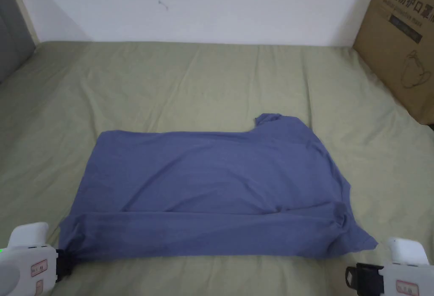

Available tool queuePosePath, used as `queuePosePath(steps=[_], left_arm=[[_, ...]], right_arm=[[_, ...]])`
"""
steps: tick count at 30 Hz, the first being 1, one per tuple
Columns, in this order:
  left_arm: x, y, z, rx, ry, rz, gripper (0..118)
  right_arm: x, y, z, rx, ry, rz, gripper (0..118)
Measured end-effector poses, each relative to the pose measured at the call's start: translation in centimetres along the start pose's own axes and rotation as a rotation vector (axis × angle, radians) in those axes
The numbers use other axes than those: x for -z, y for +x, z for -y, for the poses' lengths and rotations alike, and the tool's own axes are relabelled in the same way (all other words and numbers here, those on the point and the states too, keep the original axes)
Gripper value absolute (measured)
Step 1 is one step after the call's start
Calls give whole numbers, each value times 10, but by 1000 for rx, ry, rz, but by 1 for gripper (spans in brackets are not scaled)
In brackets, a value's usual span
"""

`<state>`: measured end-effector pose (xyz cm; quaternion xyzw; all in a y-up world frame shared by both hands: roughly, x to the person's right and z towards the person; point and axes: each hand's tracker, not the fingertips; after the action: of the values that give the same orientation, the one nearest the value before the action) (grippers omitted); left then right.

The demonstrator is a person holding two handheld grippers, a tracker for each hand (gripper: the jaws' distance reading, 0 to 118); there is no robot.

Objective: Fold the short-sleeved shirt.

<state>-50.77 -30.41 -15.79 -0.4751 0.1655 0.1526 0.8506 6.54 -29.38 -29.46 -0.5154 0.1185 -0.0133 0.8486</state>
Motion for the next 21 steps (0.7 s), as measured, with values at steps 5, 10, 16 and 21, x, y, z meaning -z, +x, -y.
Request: queuePosePath(steps=[5, 10, 16, 21], left_arm=[[-1, 6, 0, 16, -9, -12, 5], [-1, 9, -2, 28, -22, -15, 5], [-10, 10, -5, 67, -11, -18, 5], [-22, 8, -8, 84, 4, -12, 5]], right_arm=[[13, 10, -43, 19, 66, 85, 59], [59, 21, -67, 84, -27, 90, 59], [58, 17, -60, 40, 8, 131, 11], [29, 15, -59, 52, 51, 104, 11]])
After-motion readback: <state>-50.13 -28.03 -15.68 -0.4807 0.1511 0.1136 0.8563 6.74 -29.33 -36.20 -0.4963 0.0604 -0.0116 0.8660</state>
